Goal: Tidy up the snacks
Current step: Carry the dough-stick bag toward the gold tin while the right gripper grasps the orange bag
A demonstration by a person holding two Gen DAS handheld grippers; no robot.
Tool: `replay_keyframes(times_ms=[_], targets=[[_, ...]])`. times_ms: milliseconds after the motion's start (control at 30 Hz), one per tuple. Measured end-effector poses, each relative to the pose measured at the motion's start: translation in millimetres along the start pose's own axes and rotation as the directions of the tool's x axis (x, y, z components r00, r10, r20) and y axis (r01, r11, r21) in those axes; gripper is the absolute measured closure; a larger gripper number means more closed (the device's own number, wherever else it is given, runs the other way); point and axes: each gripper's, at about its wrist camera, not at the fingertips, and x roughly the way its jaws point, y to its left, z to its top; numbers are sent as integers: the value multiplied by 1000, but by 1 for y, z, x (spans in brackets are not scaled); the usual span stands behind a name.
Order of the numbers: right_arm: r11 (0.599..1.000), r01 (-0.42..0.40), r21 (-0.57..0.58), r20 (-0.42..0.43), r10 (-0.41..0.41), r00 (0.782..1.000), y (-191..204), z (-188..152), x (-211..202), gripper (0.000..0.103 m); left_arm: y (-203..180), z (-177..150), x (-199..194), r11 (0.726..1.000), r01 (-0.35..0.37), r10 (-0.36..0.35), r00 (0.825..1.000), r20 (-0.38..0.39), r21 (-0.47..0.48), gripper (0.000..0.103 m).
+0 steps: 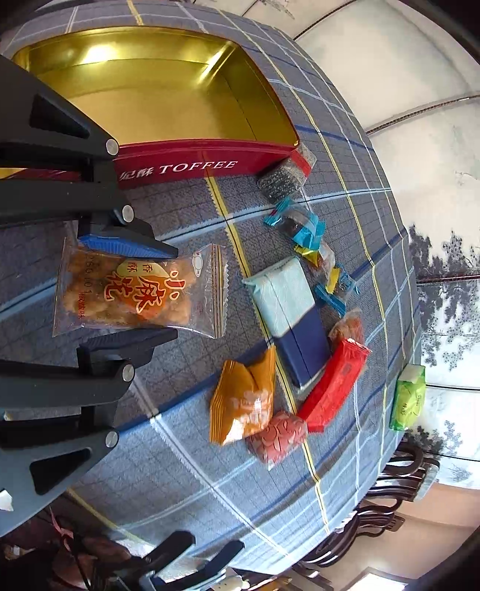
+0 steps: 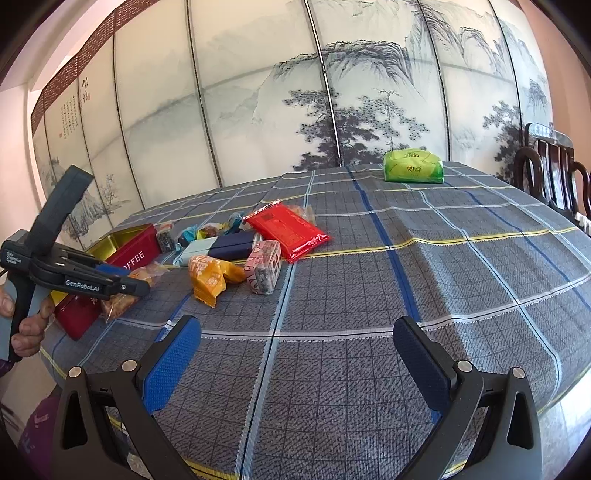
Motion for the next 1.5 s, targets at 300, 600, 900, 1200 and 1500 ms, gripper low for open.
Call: replay_keyframes(times_ms=[300, 600, 900, 1200, 1500], targets=[[1000, 7, -16, -12, -7, 1000, 3, 0, 3, 0, -15, -22, -42, 995, 72, -66, 994, 83, -69, 71], [998, -30, -56, -17, 29, 999, 16, 2, 3, 0, -16, -30, -65, 998, 23, -13, 990, 138, -65, 71], [974, -207, -93, -55, 203, 978, 48, 34, 19, 0, -1, -32, -79, 994, -27, 45, 984, 170, -104, 71], [945, -244, -216, -138, 218, 966, 78, 55, 66, 2, 14, -34, -93, 986, -97, 123, 970, 210, -133, 71], [943, -225, -247, -238, 166, 957, 93, 59, 101, 11, 31, -37, -103, 978, -133, 169, 958, 231, -163, 71]])
